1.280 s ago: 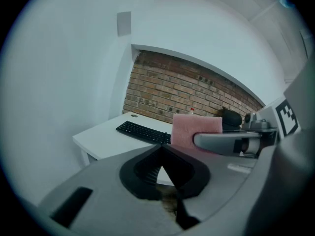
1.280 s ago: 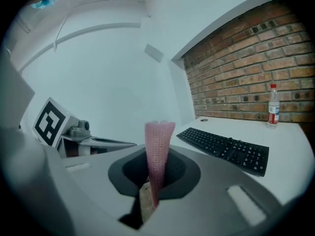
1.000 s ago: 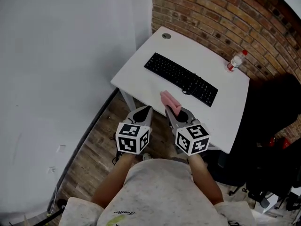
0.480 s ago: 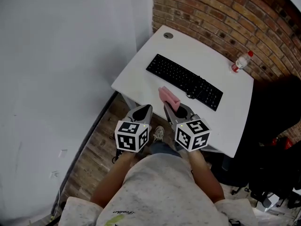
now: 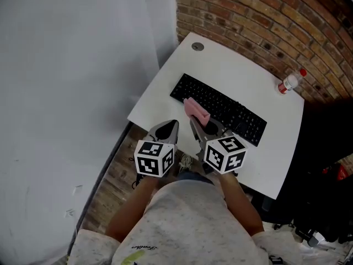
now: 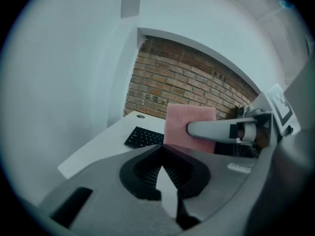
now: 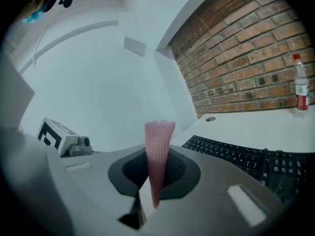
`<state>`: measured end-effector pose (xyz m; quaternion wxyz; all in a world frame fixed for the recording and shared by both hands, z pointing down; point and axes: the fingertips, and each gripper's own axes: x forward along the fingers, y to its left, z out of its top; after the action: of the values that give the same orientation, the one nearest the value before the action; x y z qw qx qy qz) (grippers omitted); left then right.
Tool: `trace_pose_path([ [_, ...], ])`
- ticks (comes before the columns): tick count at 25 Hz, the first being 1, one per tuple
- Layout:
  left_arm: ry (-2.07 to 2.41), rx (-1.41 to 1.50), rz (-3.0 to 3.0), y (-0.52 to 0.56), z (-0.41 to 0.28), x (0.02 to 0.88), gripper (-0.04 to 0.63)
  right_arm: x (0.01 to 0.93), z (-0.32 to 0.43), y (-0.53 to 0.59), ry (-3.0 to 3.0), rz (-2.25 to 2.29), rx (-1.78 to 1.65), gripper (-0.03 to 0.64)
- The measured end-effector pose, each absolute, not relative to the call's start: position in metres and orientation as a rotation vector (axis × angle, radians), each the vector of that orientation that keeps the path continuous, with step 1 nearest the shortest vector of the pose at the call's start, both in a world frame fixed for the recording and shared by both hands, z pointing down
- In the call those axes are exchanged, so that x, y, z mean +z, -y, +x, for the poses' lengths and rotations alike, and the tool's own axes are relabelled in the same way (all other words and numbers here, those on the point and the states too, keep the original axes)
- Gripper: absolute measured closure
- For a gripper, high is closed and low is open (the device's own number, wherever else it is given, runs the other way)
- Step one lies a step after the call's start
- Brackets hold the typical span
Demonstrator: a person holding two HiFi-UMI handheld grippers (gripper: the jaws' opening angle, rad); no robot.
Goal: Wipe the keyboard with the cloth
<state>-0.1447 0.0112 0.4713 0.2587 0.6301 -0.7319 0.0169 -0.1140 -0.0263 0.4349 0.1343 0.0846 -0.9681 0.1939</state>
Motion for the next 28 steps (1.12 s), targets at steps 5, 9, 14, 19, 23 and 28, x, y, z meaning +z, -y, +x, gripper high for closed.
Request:
trace_pose_path([
  [5,1.974,0.049,1.69,0.024,-0.167,0.479,0.6,0.438,-0.148,0.07,2.798,0.235,0.664,0.592],
  [9,1.964,0.066,1.668,0.047,-0.18,0.488,0.6,0.445,-0.174,0.105,2.783,0.227,0.785,0.592],
  [14,1.96,0.088,1.605,0.067,-0.201,0.503,0.599,0.464,-0.209,0.136,2.735,0.212,0.969,0.592],
  [19,1.96,0.128,1.579,0.085,-0.211,0.509,0.599,0.486,-0.235,0.156,2.658,0.196,1.137,0.592],
  [23,1.97,0.14,1.563,0.094,-0.219,0.507,0.599,0.501,-0.247,0.169,2.588,0.22,1.292,0.592],
  [28,1.964,0.167,1.568,0.099,-0.225,0.506,0.598,0.513,-0.254,0.176,2.527,0.235,1.387,0.595],
])
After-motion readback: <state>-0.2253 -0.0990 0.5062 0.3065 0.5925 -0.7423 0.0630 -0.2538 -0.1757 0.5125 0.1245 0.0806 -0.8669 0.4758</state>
